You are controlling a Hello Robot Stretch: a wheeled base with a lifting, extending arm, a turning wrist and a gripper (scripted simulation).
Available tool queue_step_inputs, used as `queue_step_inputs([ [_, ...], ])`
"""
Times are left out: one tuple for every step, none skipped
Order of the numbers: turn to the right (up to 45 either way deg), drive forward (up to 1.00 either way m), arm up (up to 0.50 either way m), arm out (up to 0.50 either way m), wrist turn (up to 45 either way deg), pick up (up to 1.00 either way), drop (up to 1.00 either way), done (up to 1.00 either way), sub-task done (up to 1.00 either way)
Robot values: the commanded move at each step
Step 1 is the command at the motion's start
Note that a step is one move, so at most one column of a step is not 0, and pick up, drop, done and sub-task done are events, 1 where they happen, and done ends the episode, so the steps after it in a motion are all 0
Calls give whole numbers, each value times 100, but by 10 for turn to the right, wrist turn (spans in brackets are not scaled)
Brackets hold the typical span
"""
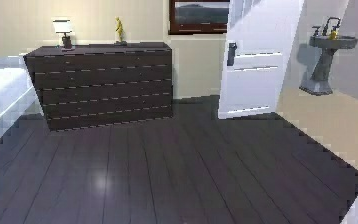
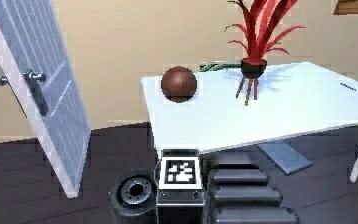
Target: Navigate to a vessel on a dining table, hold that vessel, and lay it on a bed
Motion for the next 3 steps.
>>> queue_step_inputs([
  [0, 15, 0, 0, 0, 0, 0, 0, 0],
  [240, 0, 0, 0, 0, 0, 0, 0, 0],
  [0, 100, 0, 0, 0, 0, 0, 0, 0],
])
